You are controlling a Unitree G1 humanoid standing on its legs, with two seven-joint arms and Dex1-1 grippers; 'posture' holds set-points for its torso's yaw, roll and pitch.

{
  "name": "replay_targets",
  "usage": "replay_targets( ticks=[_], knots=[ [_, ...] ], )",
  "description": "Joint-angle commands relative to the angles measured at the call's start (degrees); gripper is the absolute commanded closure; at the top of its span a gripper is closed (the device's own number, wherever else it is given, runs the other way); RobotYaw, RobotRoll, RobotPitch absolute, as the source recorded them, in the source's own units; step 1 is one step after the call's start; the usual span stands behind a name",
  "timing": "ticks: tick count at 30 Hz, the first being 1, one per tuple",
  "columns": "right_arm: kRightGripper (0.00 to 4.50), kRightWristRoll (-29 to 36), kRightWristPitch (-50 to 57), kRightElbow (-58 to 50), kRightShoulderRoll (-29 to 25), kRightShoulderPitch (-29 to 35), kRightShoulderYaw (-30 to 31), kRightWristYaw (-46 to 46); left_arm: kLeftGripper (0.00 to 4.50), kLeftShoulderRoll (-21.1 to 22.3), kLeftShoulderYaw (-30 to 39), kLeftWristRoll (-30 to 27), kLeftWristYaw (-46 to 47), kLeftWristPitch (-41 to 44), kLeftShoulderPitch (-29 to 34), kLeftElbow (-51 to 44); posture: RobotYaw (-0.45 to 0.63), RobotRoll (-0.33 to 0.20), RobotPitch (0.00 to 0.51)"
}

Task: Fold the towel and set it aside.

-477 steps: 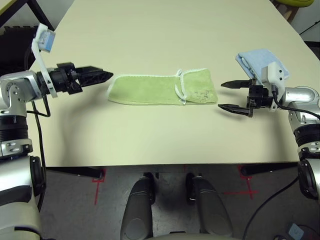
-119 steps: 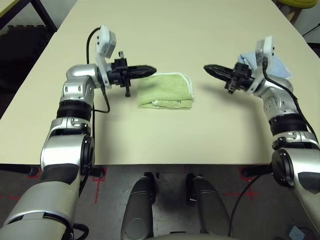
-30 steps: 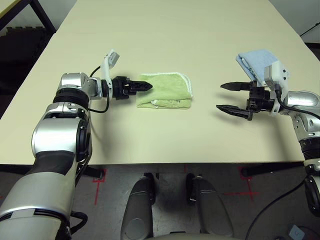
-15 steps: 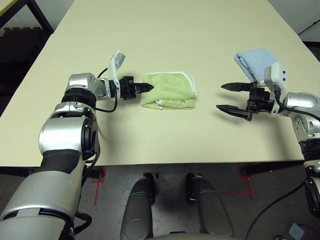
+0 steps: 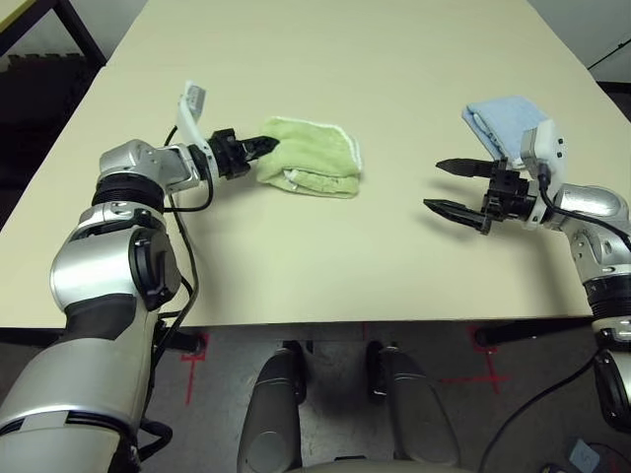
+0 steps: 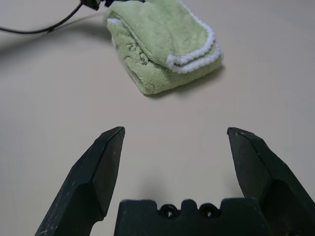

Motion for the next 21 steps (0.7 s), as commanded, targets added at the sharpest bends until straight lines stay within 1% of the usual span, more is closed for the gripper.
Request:
replay_targets(
  ticks=[1, 5, 11, 16, 21],
  knots=[
    [0.00, 0.6, 0.4, -0.1, 0.3, 0.1, -0.9, -0.6, 4.48, 1.4, 4.0, -3.6, 3.8, 0.0, 1.4, -3.3, -0.02, 0.000, 0.188],
    [0.00, 0.2, -0.1, 0.6, 0.7, -0.7, -0.4, -0.2, 4.48, 2.4, 9.1, -6.7, 9.4, -4.6, 1.7, -4.5, -0.01, 0.000, 0.189],
    [0.00, 0.1, 0.0, 0.2, 0.9, -1.1, 0.1, 0.3, 4.48, 2.1, 14.4, -9.2, 16.5, -15.2, 3.6, -5.4, -0.02, 0.000, 0.180],
    [0.00, 0.0, 0.1, -0.4, 0.6, -1.2, 0.0, 0.5, 4.48, 0.4, 17.6, -11.5, 22.3, -23.6, 5.9, -6.7, -0.02, 0.000, 0.179],
    [0.00, 0.0, 0.2, -0.6, 0.4, -1.1, 0.0, 0.7, 4.48, -2.2, 21.3, -13.7, 30.1, -33.2, 10.6, -12.4, -0.02, 0.000, 0.182]
  ],
)
